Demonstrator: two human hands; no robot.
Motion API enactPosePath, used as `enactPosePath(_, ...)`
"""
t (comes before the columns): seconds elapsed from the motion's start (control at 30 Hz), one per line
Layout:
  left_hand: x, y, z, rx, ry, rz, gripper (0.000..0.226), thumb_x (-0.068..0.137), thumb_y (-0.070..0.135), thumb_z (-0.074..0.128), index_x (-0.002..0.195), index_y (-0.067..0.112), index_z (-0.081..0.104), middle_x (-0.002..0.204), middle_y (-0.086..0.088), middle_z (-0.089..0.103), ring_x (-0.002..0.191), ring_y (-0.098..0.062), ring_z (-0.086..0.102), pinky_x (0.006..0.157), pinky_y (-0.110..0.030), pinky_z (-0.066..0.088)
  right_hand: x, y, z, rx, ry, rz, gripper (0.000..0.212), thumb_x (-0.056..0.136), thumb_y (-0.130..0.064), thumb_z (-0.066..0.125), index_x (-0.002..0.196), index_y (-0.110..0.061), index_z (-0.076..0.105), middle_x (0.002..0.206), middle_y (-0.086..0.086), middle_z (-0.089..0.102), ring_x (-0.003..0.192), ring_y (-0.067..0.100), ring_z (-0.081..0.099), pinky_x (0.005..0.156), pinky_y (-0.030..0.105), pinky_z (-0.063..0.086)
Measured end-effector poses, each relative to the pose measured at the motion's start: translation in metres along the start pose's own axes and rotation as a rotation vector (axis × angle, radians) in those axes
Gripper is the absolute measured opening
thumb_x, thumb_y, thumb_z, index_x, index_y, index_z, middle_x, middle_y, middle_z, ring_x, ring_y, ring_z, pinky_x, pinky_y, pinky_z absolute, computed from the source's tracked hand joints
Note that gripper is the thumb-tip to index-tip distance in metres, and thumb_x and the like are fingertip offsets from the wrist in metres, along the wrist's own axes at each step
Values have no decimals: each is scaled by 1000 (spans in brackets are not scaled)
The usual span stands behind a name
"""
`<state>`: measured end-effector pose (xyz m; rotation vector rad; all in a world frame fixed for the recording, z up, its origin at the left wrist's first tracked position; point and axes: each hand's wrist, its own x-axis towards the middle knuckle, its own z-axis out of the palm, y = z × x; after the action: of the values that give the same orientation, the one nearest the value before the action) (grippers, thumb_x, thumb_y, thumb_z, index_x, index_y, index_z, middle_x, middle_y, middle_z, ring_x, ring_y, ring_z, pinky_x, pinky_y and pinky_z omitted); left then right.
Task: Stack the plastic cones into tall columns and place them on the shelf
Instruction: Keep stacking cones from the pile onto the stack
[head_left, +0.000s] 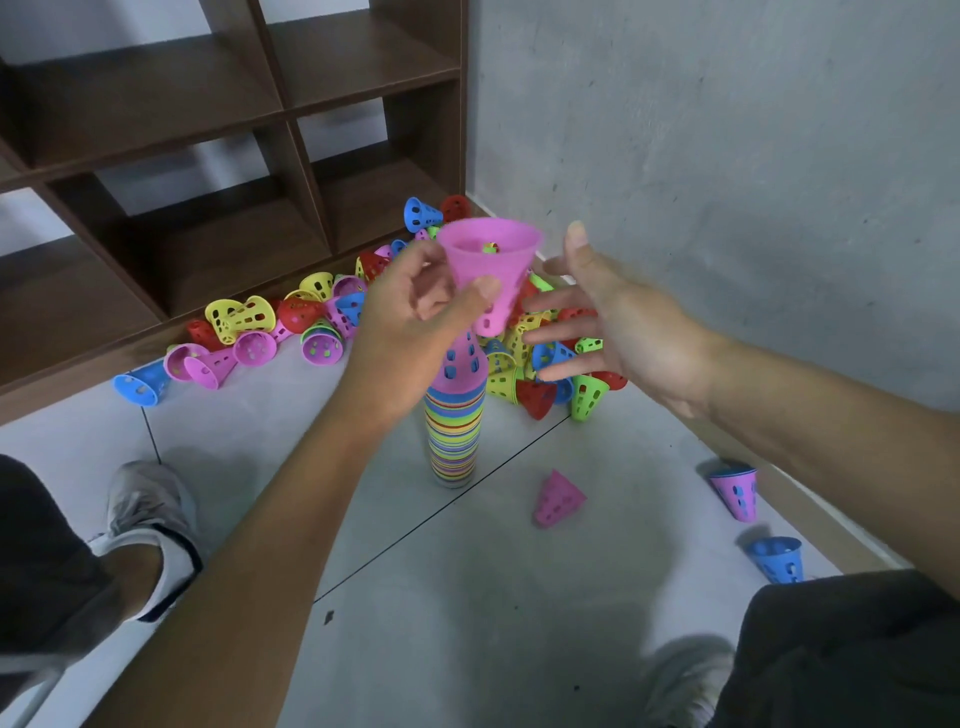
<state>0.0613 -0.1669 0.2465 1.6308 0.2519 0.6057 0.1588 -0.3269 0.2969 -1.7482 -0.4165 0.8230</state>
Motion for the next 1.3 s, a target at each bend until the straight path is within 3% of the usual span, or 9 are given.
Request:
enactPosePath(0.23, 11, -5, -29, 271, 109, 78, 44, 85, 40, 73, 124, 21, 62, 116, 2, 69, 105, -17, 68, 88, -49, 59, 1, 5, -4, -130, 67, 0, 47, 101, -57, 40, 129, -20, 52, 124, 6, 65, 101, 21, 71, 73, 35, 64)
enactPosePath(0.37, 12, -11, -36, 340, 218, 80, 57, 71, 46, 82, 124, 29, 67, 117, 0, 66, 105, -13, 66, 89, -43, 59, 2, 6, -2, -169, 65, -14, 45, 102, -56, 41, 128, -21, 53, 123, 4, 65, 101, 20, 71, 76, 37, 64)
enactPosePath(0.5, 13, -15, -34, 386, 214, 53, 53, 68, 19, 91, 115, 24, 67, 96, 12, 69, 77, 3, 60, 70, -16, 52, 4, 8, -1, -186, 67, -20, 44, 103, -53, 41, 129, -20, 54, 123, 3, 65, 100, 19, 71, 77, 38, 64)
enactPosePath(0.57, 14, -20, -32, 437, 196, 35, 44, 72, 18, 89, 109, 26, 68, 91, 9, 71, 71, -1, 56, 67, -24, 54, 4, 9, -1, -198, 75, -21, 45, 103, -53, 41, 130, -21, 54, 122, 2, 65, 100, 20, 71, 77, 38, 64)
enactPosePath(0.63, 15, -25, -32, 497, 157, 20, 43, 77, 24, 86, 117, 23, 71, 95, 4, 72, 74, -5, 58, 72, -30, 56, 5, 9, 0, -201, 79, -20, 43, 103, -53, 42, 127, -21, 55, 122, 2, 66, 100, 21, 71, 77, 39, 64)
enactPosePath(0.77, 14, -38, -28, 525, 81, -15, 59, 84, 28, 80, 139, 19, 60, 106, 10, 65, 75, 15, 55, 70, -7, 45, 5, 11, -1, -205, 77, -15, 39, 102, -53, 43, 122, -21, 56, 121, 2, 65, 101, 23, 71, 79, 40, 63)
enactPosePath(1.0, 9, -48, -22, 607, 19, 33, 55, 80, 37, 83, 129, 18, 67, 110, 3, 68, 72, 17, 49, 65, -4, 36, 6, 12, -1, -211, 70, -13, 41, 102, -52, 45, 123, -19, 57, 121, 2, 66, 101, 23, 71, 79, 40, 63)
enactPosePath(1.13, 8, -46, -24, 619, 59, 34, 55, 82, 41, 81, 130, 21, 65, 118, 6, 62, 85, 5, 50, 77, -17, 45, 6, 12, -1, -224, 69, -12, 43, 102, -52, 45, 123, -17, 57, 120, 1, 66, 100, 23, 72, 79, 39, 63)
enactPosePath(1.3, 11, -35, -26, 646, 108, 59, 43, 88, 41, 74, 126, 23, 67, 116, 13, 60, 98, -2, 53, 76, -15, 43, 7, 16, -4, -250, 66, -19, 44, 101, -52, 46, 124, -16, 58, 121, 0, 65, 98, 22, 72, 77, 36, 63)
